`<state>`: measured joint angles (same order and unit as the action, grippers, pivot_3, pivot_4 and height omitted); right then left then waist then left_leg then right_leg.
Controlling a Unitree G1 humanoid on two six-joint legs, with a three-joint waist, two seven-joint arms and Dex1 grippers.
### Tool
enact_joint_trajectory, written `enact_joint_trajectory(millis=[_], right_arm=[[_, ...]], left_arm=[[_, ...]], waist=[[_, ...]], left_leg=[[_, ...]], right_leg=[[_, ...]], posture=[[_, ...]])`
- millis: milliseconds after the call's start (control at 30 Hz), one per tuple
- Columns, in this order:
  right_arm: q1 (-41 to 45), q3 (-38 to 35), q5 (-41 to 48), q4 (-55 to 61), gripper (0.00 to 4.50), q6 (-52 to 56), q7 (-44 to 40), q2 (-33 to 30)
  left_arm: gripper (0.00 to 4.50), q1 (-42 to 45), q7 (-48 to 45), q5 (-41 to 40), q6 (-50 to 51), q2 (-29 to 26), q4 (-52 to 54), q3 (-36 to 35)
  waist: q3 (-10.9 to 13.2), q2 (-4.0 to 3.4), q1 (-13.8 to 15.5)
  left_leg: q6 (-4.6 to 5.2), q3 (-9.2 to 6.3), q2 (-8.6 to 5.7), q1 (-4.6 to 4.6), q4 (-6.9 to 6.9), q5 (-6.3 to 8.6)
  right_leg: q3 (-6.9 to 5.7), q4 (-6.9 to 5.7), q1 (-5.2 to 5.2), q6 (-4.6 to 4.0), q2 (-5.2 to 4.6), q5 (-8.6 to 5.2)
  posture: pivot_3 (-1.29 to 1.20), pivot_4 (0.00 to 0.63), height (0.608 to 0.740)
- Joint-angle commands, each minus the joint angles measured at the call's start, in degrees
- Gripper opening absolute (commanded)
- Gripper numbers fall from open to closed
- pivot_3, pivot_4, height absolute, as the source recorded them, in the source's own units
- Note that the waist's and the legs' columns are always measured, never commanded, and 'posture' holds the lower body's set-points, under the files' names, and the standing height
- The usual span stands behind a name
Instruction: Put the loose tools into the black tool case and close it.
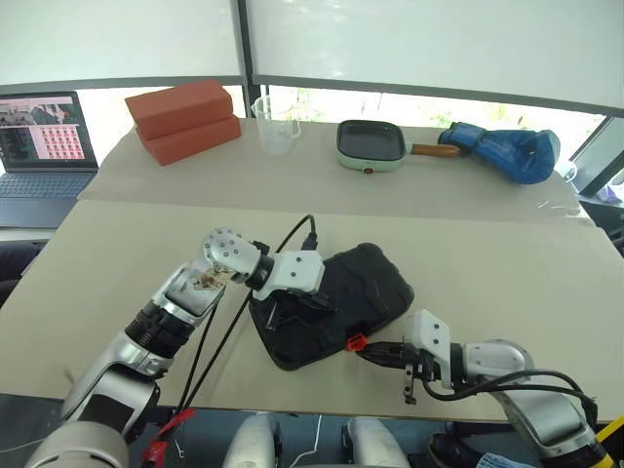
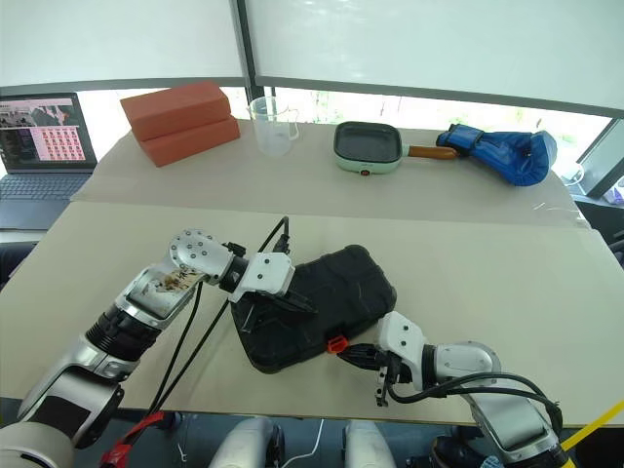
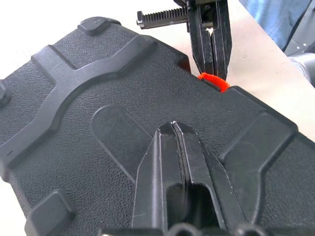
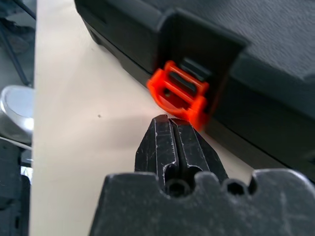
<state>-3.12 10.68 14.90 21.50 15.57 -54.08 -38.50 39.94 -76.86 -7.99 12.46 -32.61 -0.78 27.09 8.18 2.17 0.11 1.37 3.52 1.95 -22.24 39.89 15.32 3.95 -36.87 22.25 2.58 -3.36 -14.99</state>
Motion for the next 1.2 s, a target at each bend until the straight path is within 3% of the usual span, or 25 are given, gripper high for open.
enact_joint_trajectory(millis=[33,233,400,733,967,1200], right_arm=[[1.3,-1.1,0.2,0.9,0.00,-1.2,1.7,1.3],[-1.9,-1.2,-0.6,2.7,0.00,-1.2,2.8,1.6],[-2.3,-1.3,0.2,4.3,0.00,-0.7,7.1,5.7],[-2.9,-7.3,5.0,11.8,0.00,3.4,13.4,11.0],[-5.1,-7.4,4.0,13.2,0.00,4.5,13.9,10.1],[-9.8,-8.3,5.6,15.2,0.00,5.4,11.1,5.4]], left_arm=[[0.03,-0.7,0.5,3.2,1.5,0.0,-1.8,1.8],[0.03,-0.4,0.8,3.3,1.1,0.8,-2.1,1.9],[0.03,-0.3,0.1,3.7,0.8,1.7,-2.1,2.8],[0.03,0.1,-0.5,5.7,-1.9,3.8,-4.6,4.0],[0.03,0.7,-0.9,6.4,-3.4,4.7,-6.6,3.7],[0.03,1.5,-0.9,6.6,-4.3,5.2,-8.3,3.2]], waist=[[0.0,0.00,-0.1],[0.0,-0.01,-0.2],[0.0,0.00,0.0],[0.0,-0.02,-0.9],[0.0,-0.05,-0.7],[0.0,-0.05,-0.3]], left_leg=[[0.00,0.00,0.00,0.00,0.00,0.00],[0.00,-0.01,0.00,0.00,0.00,0.00],[0.00,0.00,-0.01,-0.02,0.00,0.00],[0.00,-0.02,0.02,-0.06,-0.02,0.00],[0.00,-0.04,0.01,-0.02,-0.09,0.00],[0.05,-0.01,-0.02,-0.09,-0.09,0.04]], right_leg=[[0.00,-0.01,0.00,0.00,0.00,0.00],[0.00,-0.02,0.01,0.00,0.00,0.00],[0.00,0.01,0.01,0.00,-0.02,0.00],[0.02,-0.04,0.11,-0.03,0.02,0.00],[0.02,0.02,0.06,-0.03,0.03,-0.04],[-0.01,0.14,0.04,0.02,-0.06,-0.07]], posture=[[0.00,0.150,0.740],[0.00,0.150,0.740],[0.00,0.150,0.740],[0.00,0.150,0.740],[0.00,0.150,0.740],[0.00,0.150,0.740]])
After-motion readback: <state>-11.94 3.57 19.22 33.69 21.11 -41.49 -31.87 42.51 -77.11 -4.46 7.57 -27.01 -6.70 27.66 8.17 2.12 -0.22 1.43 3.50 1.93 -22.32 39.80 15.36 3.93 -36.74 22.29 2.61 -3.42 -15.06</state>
